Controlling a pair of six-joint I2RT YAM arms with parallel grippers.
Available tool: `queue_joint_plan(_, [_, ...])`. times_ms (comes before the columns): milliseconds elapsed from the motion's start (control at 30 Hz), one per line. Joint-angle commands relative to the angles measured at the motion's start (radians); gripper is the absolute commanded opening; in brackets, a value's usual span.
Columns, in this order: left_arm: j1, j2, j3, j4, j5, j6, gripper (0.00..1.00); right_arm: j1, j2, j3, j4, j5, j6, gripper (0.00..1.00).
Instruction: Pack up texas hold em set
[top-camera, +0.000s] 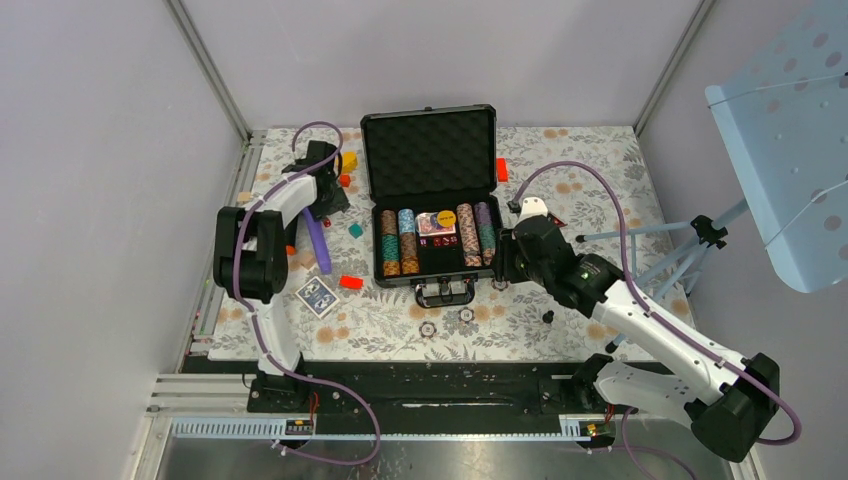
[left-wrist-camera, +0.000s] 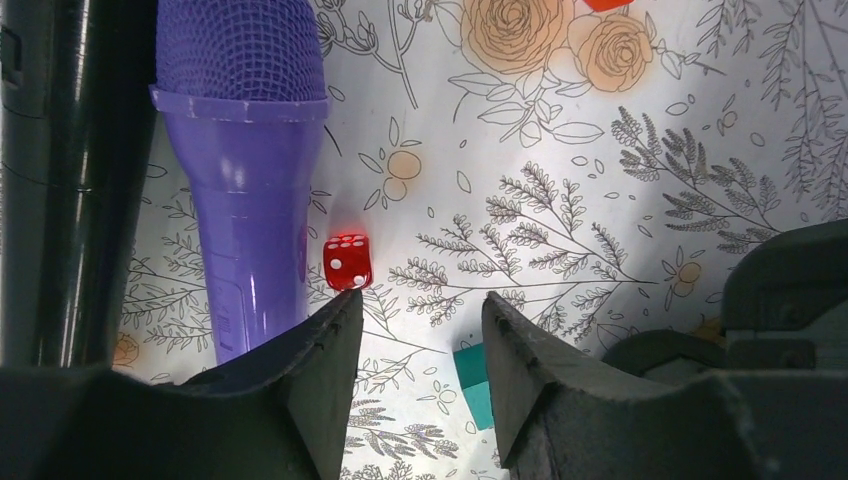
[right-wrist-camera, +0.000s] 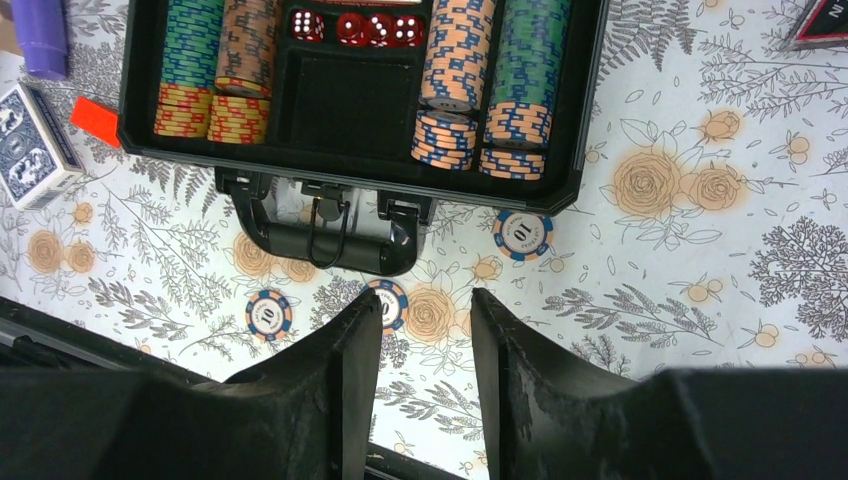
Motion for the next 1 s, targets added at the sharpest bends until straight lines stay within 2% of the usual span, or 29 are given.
queue_joint_plan(0, [0.000,0.021,0.046,0.010,-0.037,-0.008,0.46,-0.003,-0.002,-0.009,-0.002,0.022,0.014,0.46])
queue_joint_plan(300, [0.001,0.020,0.040,-0.004,-0.117,0.010,0.46,-0.004,0.004,-0.014,-0.001,0.012,0.024,0.46])
queue_joint_plan(967, [0.002,0.074,0.060,-0.034,-0.135,0.004,0.45,-0.004,0.005,-0.018,-0.002,0.009,0.028,0.46])
